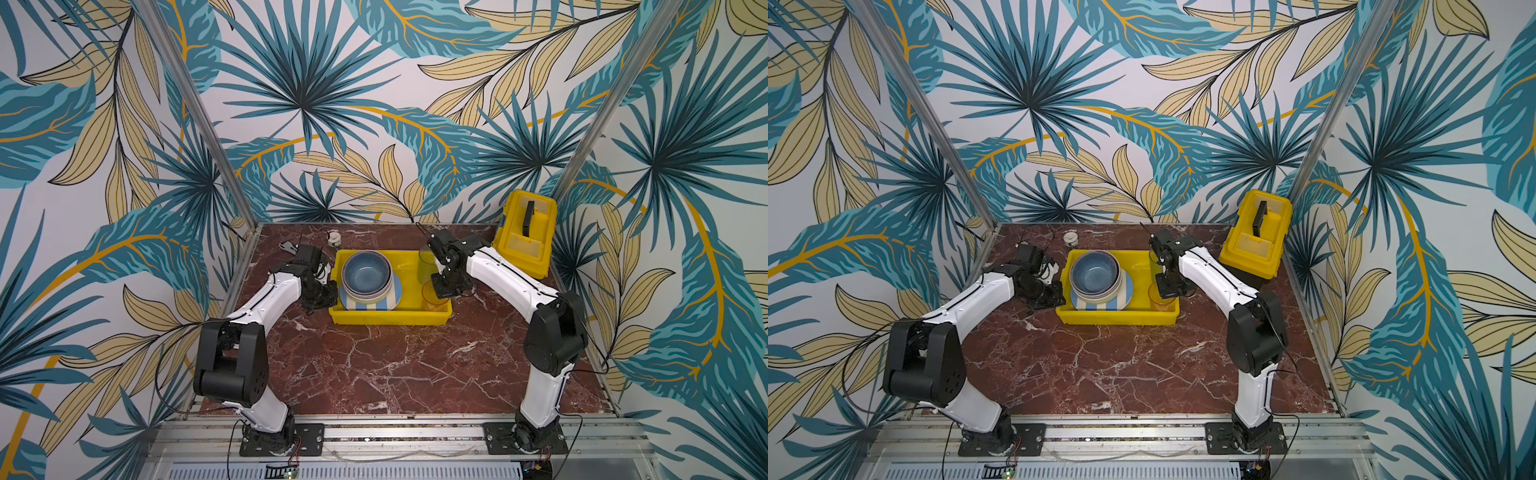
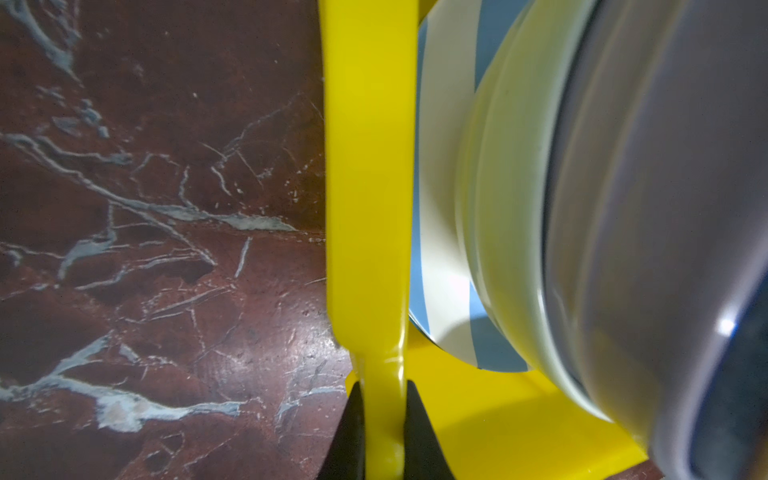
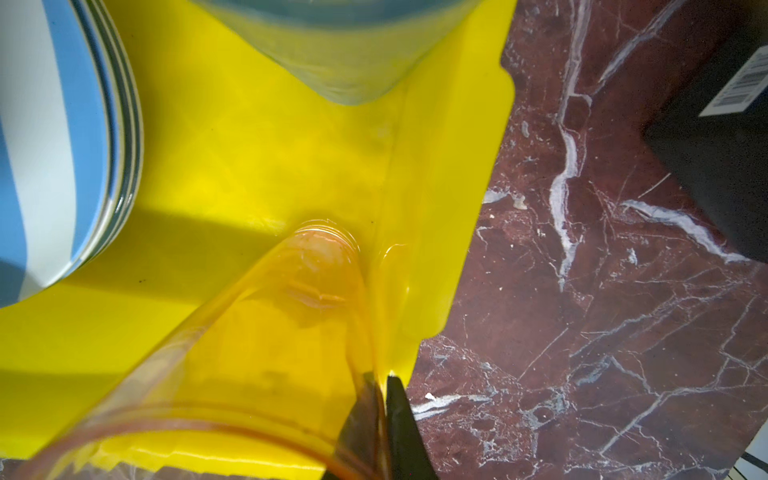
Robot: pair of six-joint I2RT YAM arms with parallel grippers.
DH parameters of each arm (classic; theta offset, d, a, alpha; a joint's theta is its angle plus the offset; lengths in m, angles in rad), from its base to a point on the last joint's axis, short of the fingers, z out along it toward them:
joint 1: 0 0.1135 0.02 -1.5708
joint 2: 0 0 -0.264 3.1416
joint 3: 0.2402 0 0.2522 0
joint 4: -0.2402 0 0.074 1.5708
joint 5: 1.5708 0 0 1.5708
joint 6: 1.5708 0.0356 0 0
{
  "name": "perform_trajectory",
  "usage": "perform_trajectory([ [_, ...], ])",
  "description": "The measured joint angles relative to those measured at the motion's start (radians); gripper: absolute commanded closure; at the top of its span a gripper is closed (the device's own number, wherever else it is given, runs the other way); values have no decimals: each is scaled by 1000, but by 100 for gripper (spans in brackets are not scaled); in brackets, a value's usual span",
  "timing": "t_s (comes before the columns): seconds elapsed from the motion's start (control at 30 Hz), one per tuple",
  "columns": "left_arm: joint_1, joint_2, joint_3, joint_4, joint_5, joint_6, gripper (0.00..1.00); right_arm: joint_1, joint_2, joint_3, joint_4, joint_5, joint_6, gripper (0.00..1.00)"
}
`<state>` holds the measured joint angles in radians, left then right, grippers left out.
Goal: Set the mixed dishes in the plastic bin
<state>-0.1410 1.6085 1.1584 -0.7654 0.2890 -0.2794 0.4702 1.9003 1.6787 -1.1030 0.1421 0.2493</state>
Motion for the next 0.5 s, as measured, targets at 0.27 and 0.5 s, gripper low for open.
perform_trajectory([
  [0.27, 0, 0, 0, 0, 2, 0, 90, 1, 0, -32, 21, 3, 10, 75],
  [0.5, 1, 0, 0, 0, 5, 0, 90, 1, 0, -34, 23, 3, 13, 65],
])
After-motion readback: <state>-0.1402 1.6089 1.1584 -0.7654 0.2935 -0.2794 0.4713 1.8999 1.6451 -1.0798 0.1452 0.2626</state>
